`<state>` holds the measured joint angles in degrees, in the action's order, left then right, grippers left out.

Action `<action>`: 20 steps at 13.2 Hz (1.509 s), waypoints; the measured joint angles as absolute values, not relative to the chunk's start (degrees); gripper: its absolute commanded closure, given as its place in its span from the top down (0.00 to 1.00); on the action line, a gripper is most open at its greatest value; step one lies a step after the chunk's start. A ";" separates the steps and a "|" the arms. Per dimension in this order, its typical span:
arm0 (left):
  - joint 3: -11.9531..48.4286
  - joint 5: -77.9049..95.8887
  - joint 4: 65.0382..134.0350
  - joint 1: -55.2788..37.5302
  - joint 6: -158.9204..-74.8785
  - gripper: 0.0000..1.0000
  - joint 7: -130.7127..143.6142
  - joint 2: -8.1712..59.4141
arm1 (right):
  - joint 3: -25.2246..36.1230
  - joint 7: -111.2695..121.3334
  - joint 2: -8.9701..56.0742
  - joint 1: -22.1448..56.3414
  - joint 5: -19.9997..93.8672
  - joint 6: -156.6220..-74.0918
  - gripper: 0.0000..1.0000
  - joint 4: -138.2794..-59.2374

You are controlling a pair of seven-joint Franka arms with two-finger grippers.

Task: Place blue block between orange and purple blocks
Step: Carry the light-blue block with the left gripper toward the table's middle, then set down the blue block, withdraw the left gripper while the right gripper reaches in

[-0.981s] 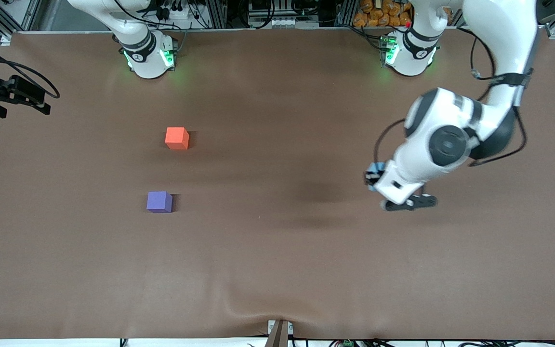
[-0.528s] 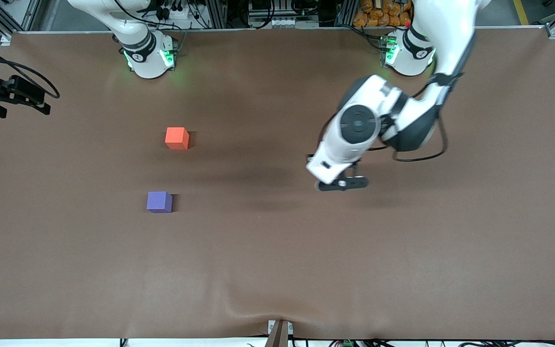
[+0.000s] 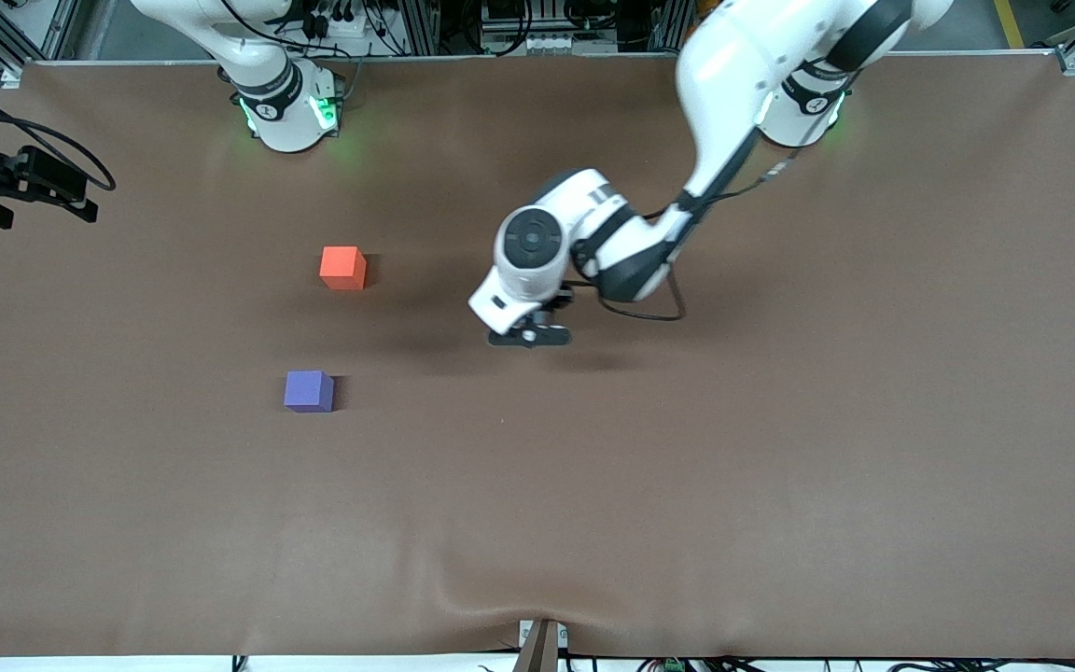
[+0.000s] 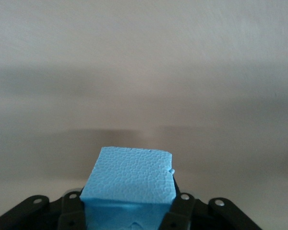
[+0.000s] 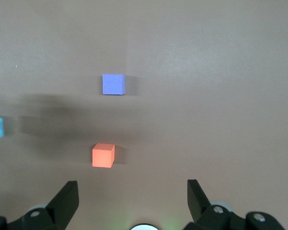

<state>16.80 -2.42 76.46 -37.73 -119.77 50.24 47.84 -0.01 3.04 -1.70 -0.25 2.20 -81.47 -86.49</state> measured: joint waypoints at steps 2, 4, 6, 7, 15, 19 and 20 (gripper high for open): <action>12.91 -2.42 76.17 -42.47 -121.63 0.00 50.53 50.53 | -0.01 3.04 -1.69 -0.25 2.20 -81.47 1.00 -86.49; 9.31 -2.42 75.79 -46.06 -122.30 0.34 50.53 52.16 | -0.01 3.04 -1.69 -0.25 2.21 -81.47 1.00 -86.49; 8.36 -2.42 75.15 -46.94 -122.01 1.00 50.52 52.26 | -0.01 3.05 -1.68 -0.26 2.21 -81.47 1.00 -86.49; 8.23 -2.42 75.14 -46.96 -122.02 1.00 50.50 52.28 | -0.01 3.05 -1.68 -0.26 2.21 -81.47 1.00 -86.49; 7.95 -2.42 72.90 -46.87 -121.15 1.00 50.49 49.80 | -0.06 3.24 -0.57 -0.25 2.21 -81.49 1.00 -86.50; 6.34 -2.46 71.77 -43.73 -114.20 1.00 50.54 39.64 | -0.03 3.59 0.85 -0.27 2.21 -81.57 1.00 -86.46; 5.97 -2.55 71.79 -40.91 -111.56 1.00 50.20 36.32 | -0.06 3.66 1.37 -0.26 2.21 -81.50 1.00 -86.49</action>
